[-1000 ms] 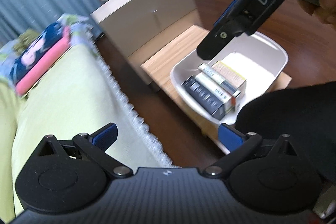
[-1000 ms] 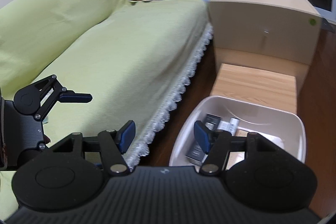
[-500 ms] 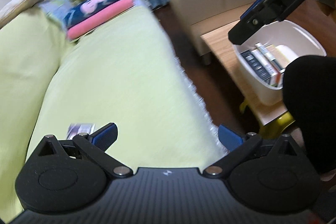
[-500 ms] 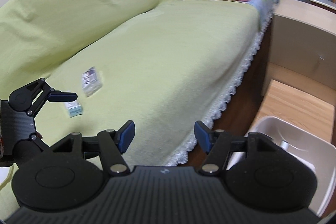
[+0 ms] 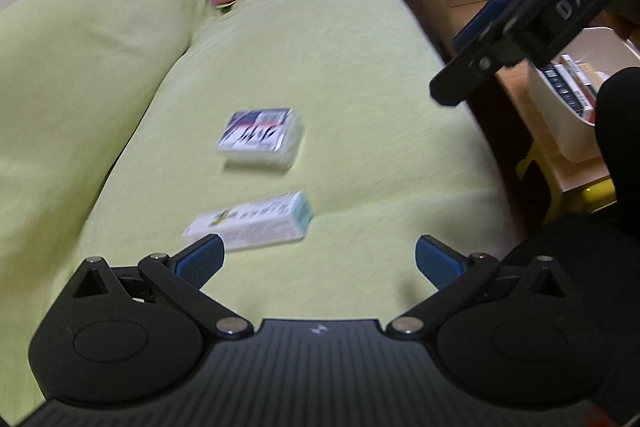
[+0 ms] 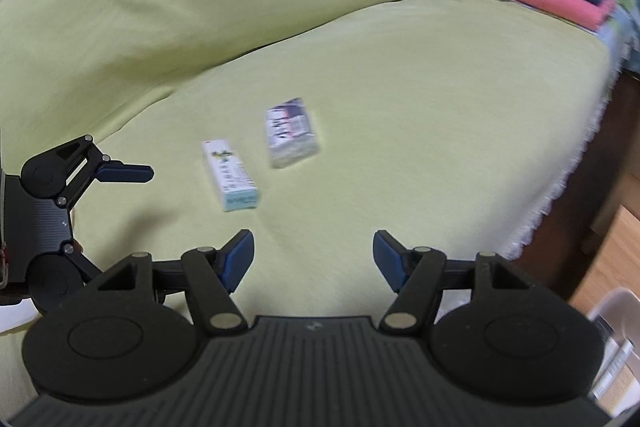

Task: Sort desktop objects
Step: 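Lift the right tool from the basin and move toward the sofa boxes, then lower the right gripper around the white parrot-printed ointment box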

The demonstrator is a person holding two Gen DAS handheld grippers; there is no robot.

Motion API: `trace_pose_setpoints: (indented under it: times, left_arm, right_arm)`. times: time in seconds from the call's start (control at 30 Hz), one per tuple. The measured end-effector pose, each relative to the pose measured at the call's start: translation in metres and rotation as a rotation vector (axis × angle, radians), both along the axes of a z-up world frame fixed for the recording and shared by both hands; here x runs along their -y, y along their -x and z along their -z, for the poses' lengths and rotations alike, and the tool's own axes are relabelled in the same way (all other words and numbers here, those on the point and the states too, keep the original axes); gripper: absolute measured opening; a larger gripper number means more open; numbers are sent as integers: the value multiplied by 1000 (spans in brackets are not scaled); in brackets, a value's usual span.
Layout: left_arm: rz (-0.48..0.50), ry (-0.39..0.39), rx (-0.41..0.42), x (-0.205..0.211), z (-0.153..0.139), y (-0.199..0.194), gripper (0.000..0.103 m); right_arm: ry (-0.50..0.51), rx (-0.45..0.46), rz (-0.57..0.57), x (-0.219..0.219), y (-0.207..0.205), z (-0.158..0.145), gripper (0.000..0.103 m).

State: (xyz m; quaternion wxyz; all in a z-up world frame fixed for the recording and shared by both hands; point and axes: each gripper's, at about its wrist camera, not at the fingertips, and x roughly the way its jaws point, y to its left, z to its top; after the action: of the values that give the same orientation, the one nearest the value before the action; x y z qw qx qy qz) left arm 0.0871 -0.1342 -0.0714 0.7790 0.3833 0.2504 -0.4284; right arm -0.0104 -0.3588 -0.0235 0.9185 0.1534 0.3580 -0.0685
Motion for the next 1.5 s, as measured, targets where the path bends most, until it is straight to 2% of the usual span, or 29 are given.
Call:
trace_pose_setpoints:
  times: [0.27,0.53,1.0,1.1,1.3,1.5]
  left_arm:
    - [-49,-13,-24,-13,6,-18,103]
    - [-72,-13,-25,-15,11,-47,103]
    - [-63,0,-79,-5,28,-76,103]
    - [-55,-6,-87,-1,33,-79,103]
    - [-57,7,-111,0,38,-84,103]
    - [-51,4,-107,1,37,-80,103]
  right_arm:
    - [3,-48,-116,-20,-61,18,63]
    - [6,-53,-191,-31,-95,31,63]
    - [-41,-103,-236,-31,-151,64,62]
    - [-27,-110,-249,-33,-155,69,60]
    - [-19,-115,-263,-32,-158,76,43]
    - [-58,-129,-251,-31,-156,74,40]
